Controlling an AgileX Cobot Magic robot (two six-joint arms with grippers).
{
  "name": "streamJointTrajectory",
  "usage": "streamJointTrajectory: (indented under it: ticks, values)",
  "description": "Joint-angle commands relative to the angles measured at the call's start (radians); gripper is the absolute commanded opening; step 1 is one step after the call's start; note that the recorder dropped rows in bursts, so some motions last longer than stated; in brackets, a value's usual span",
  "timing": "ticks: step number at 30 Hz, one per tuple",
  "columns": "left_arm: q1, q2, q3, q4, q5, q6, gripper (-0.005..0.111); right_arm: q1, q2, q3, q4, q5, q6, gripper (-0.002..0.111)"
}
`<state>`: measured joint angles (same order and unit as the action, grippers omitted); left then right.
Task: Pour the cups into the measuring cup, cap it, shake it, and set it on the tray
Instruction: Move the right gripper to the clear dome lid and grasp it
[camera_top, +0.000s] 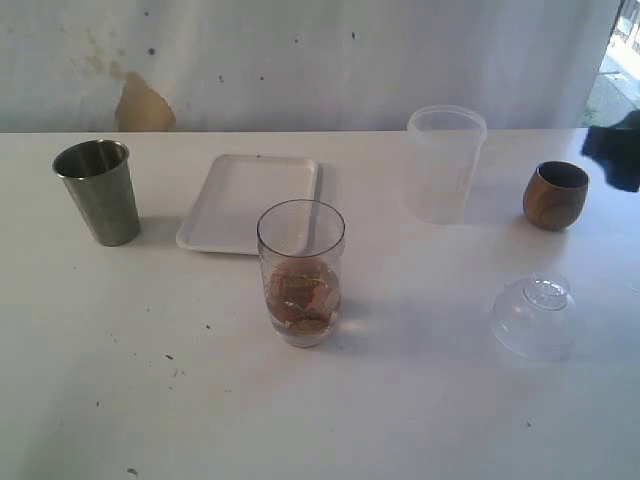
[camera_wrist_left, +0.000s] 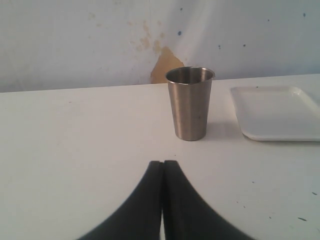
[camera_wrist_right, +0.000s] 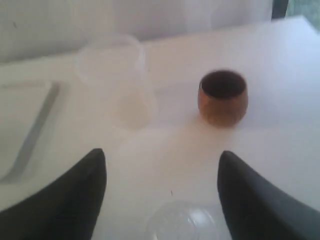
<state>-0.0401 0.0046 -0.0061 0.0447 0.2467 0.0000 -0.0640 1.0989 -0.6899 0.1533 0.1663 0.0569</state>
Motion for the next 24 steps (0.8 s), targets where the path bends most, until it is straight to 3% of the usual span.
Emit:
streamJointTrajectory:
  ticks: [1,6,14,24]
  values:
    - [0.000,-0.005,0.006,-0.007,-0.015,0.000,0.000,0.002,0.232,-0.169,-0.043,0.283,-0.035,0.060]
    - [0.000,-0.005,0.006,-0.007,-0.015,0.000,0.000,0.002,0.394,-0.284,-0.123,0.404,-0.035,0.060]
    - [0.000,-0.005,0.006,-0.007,-0.015,0.000,0.000,0.014,0.504,-0.296,-0.125,0.481,-0.083,0.064]
    - [0.000,-0.005,0.006,-0.007,-0.015,0.000,0.000,0.014,0.560,-0.296,-0.127,0.453,-0.083,0.066]
